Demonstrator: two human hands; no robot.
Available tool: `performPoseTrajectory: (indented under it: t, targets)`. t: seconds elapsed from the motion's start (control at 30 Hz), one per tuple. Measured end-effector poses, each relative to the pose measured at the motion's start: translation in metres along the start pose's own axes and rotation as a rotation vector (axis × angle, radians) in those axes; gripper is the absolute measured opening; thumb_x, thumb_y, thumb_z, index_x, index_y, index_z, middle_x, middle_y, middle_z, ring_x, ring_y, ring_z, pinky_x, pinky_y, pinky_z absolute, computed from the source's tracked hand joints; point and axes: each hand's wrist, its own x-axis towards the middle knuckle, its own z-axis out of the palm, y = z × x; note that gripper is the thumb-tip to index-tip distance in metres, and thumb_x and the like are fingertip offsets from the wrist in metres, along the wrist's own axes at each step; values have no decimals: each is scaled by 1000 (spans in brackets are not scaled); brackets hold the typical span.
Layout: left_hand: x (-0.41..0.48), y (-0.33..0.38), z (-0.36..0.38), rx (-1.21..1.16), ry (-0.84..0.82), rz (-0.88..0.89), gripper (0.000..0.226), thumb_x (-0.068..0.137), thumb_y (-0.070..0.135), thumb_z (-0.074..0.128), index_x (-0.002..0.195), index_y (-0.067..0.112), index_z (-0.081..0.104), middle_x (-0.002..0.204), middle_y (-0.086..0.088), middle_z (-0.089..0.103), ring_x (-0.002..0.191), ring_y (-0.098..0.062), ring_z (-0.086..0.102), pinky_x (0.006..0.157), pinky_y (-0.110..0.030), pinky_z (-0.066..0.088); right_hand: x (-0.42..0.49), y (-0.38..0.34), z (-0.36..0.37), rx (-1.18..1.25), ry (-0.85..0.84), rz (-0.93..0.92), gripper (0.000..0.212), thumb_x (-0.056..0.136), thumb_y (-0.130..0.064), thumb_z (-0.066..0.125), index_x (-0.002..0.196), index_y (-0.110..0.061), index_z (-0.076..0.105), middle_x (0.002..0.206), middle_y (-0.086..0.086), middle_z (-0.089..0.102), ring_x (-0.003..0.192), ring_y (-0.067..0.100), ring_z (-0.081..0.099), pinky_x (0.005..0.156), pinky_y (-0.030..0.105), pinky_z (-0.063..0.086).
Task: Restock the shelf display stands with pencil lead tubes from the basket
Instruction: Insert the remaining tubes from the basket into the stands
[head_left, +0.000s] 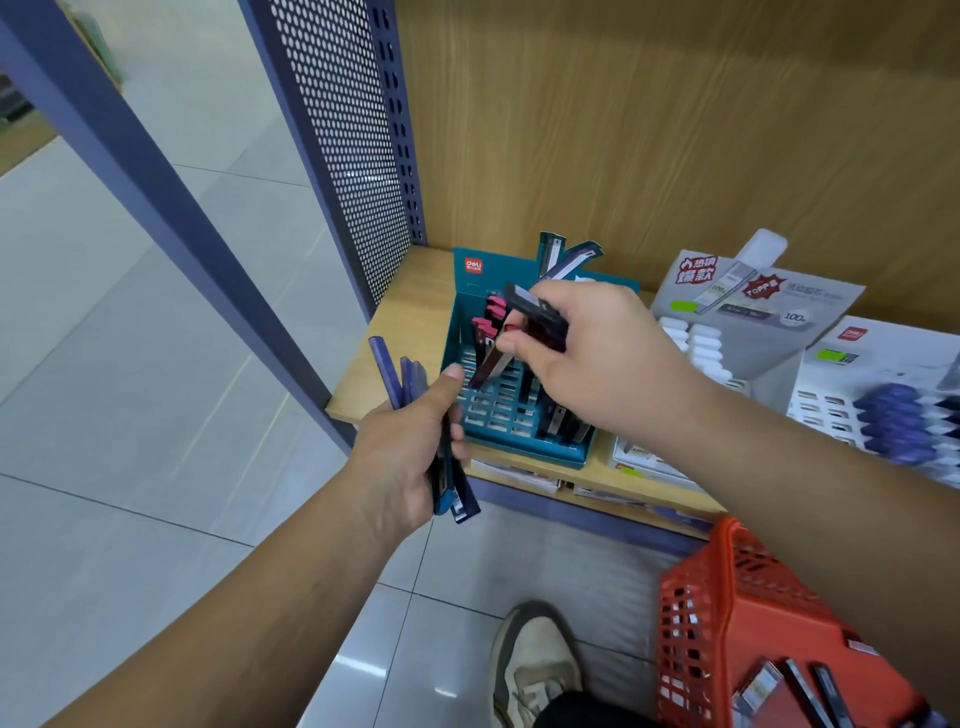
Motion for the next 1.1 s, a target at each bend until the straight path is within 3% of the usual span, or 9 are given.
performPoseTrajectory:
  t: [0.13, 0.33, 0.53, 0.67, 0.8, 0.9, 1.0, 1.1]
  targets:
    - [1, -3, -10, -37, 49, 18, 23, 96, 31, 72, 96, 14, 56, 68, -3, 48, 55, -15, 45, 49, -27, 47, 16, 0, 15, -217, -56, 62, 36, 99, -29, 65, 71, -30, 43, 76, -4, 54, 77, 23, 58, 68, 38, 54]
    - [-1, 0, -13, -53, 72, 85, 27, 92, 37, 76, 88, 18, 57, 60, 2, 56, 57, -17, 54, 57, -31, 52, 23, 3, 29, -293, -54, 103, 18, 95, -22, 67, 86, -29, 53, 81, -1, 59, 80, 26, 62, 65, 36, 53]
    - [-3, 5, -10, -76, 108, 132, 27, 95, 41, 71, 88, 20, 54, 57, 6, 62, 45, -8, 62, 45, -25, 52, 23, -2, 20, -414, -104, 94, 22, 97, -19, 64, 92, -27, 45, 74, -6, 41, 83, 24, 49, 63, 31, 37]
    - [-3, 5, -9, -111, 140, 86, 30, 94, 44, 71, 87, 21, 54, 68, 2, 59, 46, -11, 58, 55, -30, 53, 20, -12, 24, -489, -107, 25, 17, 96, -17, 64, 99, -28, 51, 90, -1, 50, 81, 25, 49, 65, 34, 38]
    - [-3, 6, -8, -166, 155, 83, 28, 95, 43, 72, 90, 21, 55, 70, 2, 60, 51, -11, 58, 50, -25, 53, 22, -20, 29, -549, -146, 10, 13, 96, -19, 63, 108, -24, 61, 96, 4, 60, 81, 27, 53, 63, 35, 40]
    - [-3, 8, -8, -190, 157, 99, 27, 95, 42, 72, 90, 21, 55, 70, 1, 60, 51, -11, 58, 50, -24, 53, 26, -25, 35, -636, -187, -19, 18, 96, -12, 61, 111, -21, 61, 95, 5, 56, 86, 29, 59, 64, 38, 42]
    - [-5, 12, -7, -199, 145, 98, 27, 95, 43, 71, 93, 20, 56, 67, 3, 60, 52, -11, 58, 56, -27, 55, 26, -25, 36, -547, -150, -10, 11, 102, -28, 61, 110, -21, 62, 99, 4, 61, 92, 30, 63, 65, 37, 42]
    - [-8, 16, -3, -227, 135, 114, 27, 96, 40, 71, 94, 18, 56, 65, 2, 59, 49, -10, 57, 52, -26, 55, 19, -23, 26, -314, -49, 16, 28, 100, -46, 62, 88, -20, 60, 78, -3, 59, 74, 19, 60, 59, 32, 42]
